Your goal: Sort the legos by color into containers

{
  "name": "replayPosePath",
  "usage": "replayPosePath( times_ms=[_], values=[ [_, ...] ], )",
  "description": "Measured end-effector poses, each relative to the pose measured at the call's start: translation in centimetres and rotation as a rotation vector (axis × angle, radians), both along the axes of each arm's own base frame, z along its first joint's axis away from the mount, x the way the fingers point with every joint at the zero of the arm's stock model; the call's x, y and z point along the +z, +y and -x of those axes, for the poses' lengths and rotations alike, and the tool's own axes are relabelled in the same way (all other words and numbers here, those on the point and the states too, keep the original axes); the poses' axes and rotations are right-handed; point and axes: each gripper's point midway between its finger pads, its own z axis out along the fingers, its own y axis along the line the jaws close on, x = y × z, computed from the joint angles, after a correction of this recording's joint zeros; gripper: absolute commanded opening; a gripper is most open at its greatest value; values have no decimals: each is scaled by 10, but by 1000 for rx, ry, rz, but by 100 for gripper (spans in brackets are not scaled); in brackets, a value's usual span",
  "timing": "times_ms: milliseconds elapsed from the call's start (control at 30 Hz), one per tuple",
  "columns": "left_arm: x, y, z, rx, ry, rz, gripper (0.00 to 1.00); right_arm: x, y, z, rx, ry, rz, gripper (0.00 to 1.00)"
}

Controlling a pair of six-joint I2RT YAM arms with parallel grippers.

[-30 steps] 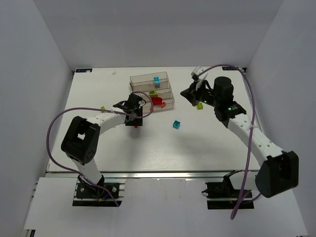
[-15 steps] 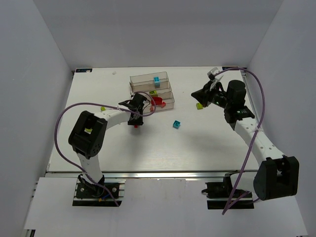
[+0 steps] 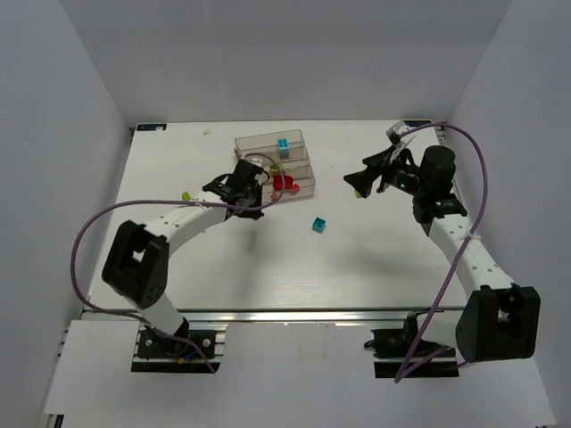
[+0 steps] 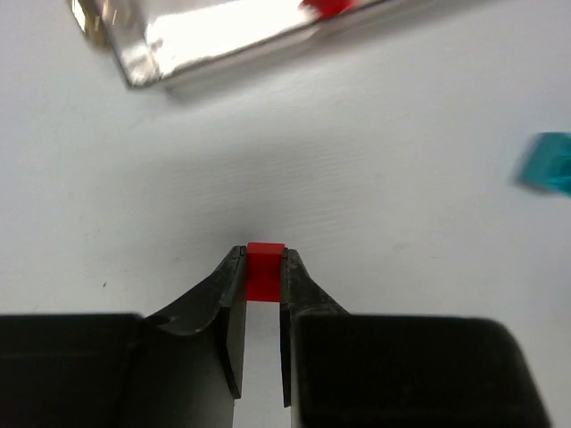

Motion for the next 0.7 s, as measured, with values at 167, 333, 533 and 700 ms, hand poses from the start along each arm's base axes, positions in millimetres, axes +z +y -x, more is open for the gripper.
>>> replayPosePath(
  times_ms=[167, 333, 533, 700],
  values=[
    [81, -32, -32, -88, -205, 148, 0, -8, 2, 0, 44, -15, 24, 53],
    [110, -58, -94, -90, -322, 177, 0, -34, 0, -6, 45, 60, 46, 0],
    [61, -67, -132, -69, -267, 98, 1, -48, -10, -12, 1, 107, 73, 16],
    [34, -62, -133, -67, -209, 40, 15, -44, -16, -17, -19, 92, 86, 35]
  ],
)
